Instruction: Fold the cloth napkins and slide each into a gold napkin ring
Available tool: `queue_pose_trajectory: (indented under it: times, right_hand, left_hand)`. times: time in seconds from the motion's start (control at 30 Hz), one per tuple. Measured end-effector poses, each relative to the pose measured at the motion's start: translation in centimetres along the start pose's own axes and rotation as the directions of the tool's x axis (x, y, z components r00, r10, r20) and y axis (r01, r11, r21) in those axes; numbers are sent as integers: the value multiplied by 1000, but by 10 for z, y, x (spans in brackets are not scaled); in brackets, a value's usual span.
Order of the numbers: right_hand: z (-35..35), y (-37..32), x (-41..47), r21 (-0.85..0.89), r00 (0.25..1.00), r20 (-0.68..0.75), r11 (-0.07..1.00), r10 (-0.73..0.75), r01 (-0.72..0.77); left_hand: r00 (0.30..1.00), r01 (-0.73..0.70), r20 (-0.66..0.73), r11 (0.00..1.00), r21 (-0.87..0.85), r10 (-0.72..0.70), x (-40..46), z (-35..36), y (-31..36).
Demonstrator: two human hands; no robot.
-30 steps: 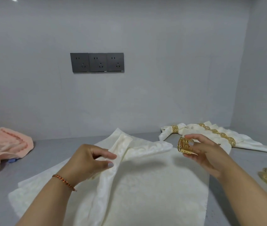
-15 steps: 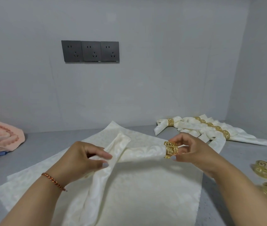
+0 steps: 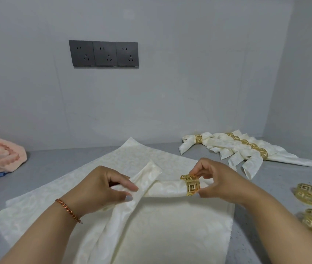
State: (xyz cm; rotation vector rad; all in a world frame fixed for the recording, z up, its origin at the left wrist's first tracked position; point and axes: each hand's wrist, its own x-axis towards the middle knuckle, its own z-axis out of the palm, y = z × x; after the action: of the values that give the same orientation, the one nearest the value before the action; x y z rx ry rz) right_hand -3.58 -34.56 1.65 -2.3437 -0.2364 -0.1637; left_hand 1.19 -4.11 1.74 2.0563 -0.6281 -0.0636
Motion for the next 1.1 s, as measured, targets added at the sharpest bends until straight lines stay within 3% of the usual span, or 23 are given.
queue_pose_trajectory:
  times: [0.3,0.5,0.7,1.1]
  right_hand:
    - [41,-23,0,-82,997,-31,995,-67,64]
    - [41,-15,5,89,996,-83,996,11,-4]
    - [38,-15,6,141,994,-93,989,54,-41]
    - [37,-25,-4,1,992,32,993,-122,122]
  left_hand:
    - [998,-11,69,1000,26,10,2,13,1]
    - [990,-25,137,1000,-3,25,2,12,0]
    - [977,-32,211,999,-5,32,1,8,-1]
    - [908,-42,419,990,136,-20,1,7,10]
